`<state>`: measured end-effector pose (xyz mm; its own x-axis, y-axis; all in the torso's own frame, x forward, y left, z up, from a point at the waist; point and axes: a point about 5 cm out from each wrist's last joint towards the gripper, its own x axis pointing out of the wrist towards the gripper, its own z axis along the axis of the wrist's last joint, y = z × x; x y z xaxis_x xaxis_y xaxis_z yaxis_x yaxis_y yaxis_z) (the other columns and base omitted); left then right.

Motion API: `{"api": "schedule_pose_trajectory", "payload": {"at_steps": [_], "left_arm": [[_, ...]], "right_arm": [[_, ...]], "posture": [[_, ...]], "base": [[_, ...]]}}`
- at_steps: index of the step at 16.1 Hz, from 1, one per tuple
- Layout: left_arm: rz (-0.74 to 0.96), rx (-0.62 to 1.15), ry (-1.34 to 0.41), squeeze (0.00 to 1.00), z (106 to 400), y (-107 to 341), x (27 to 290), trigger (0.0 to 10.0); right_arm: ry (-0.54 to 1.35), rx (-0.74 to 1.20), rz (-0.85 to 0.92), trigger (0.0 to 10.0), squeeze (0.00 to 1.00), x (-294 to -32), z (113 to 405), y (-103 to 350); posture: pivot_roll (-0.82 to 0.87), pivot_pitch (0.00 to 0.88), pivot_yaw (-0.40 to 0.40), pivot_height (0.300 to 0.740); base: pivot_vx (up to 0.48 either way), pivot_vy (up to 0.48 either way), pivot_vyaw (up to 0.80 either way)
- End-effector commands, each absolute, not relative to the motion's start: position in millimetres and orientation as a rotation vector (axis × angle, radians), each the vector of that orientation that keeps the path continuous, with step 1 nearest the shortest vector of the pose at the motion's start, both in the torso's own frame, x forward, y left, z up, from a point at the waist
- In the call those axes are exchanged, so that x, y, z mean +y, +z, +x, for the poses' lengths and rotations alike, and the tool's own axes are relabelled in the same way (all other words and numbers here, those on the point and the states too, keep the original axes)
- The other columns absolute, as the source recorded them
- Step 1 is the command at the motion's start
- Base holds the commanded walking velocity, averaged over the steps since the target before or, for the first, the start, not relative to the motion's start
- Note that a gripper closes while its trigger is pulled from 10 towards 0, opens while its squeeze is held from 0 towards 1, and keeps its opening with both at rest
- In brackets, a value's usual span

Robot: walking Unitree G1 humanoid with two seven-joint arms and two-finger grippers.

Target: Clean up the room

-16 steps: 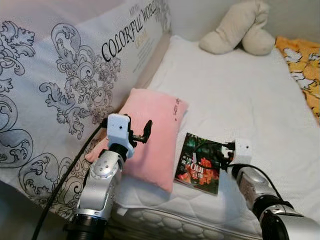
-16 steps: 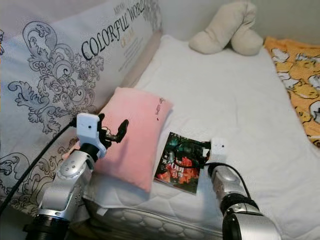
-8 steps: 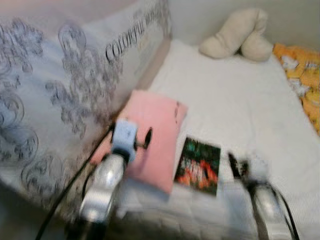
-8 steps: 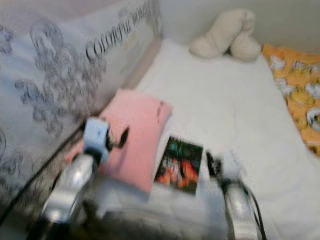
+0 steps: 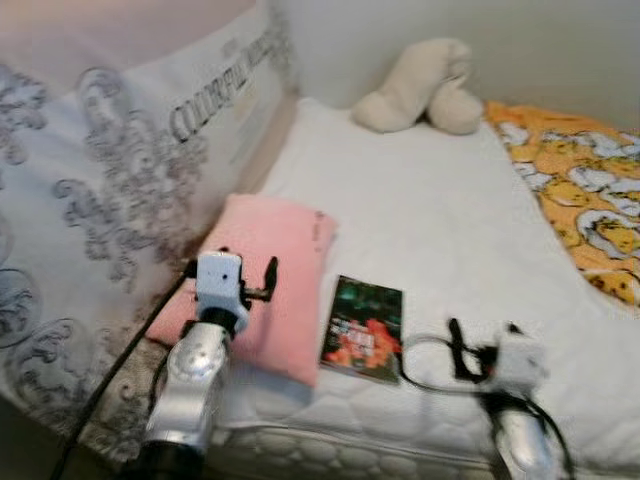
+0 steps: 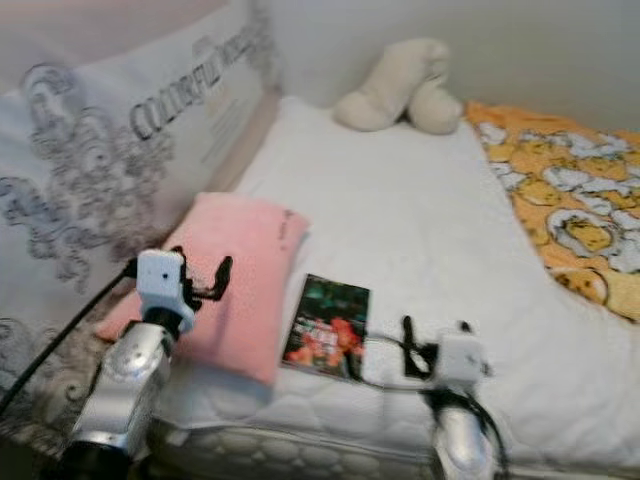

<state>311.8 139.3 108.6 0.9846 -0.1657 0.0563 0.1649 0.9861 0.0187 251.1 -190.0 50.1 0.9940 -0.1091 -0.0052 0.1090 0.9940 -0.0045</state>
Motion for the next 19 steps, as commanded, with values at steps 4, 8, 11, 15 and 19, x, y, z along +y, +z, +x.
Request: {"api": "schedule_pose_trajectory", "payload": {"at_steps": [4,8,11,15,19], "left_arm": [[-0.014,-0.062,-0.184,0.00,313,106,131,10.0],[-0.027,-0.060,-0.178,0.00,316,107,134,10.0],[-0.028,-0.069,-0.187,0.00,318,108,129,10.0],[-0.036,-0.053,-0.160,0.00,312,100,139,10.0],[-0.040,-0.053,-0.163,0.00,311,99,136,10.0]], "right_arm": [[-0.130,-0.040,0.102,10.0,0.00,-196,250,64],[-0.117,-0.018,0.095,10.0,0.00,-197,246,62],[-0.090,-0.010,0.080,10.0,0.00,-195,249,62],[-0.101,-0.064,0.120,10.0,0.00,-197,247,70],[-0.096,0.018,0.047,10.0,0.00,-198,248,59]], "posture": [[0.06,0.000,-0.009,0.740],[0.06,0.000,0.000,0.740],[0.06,0.000,0.000,0.740],[0.06,0.000,-0.003,0.740],[0.07,0.000,-0.006,0.740]], "base": [[0.000,-0.462,0.00],[0.000,-0.461,0.00],[0.000,-0.463,0.00],[0.000,-0.458,0.00],[0.000,-0.449,0.00]]}}
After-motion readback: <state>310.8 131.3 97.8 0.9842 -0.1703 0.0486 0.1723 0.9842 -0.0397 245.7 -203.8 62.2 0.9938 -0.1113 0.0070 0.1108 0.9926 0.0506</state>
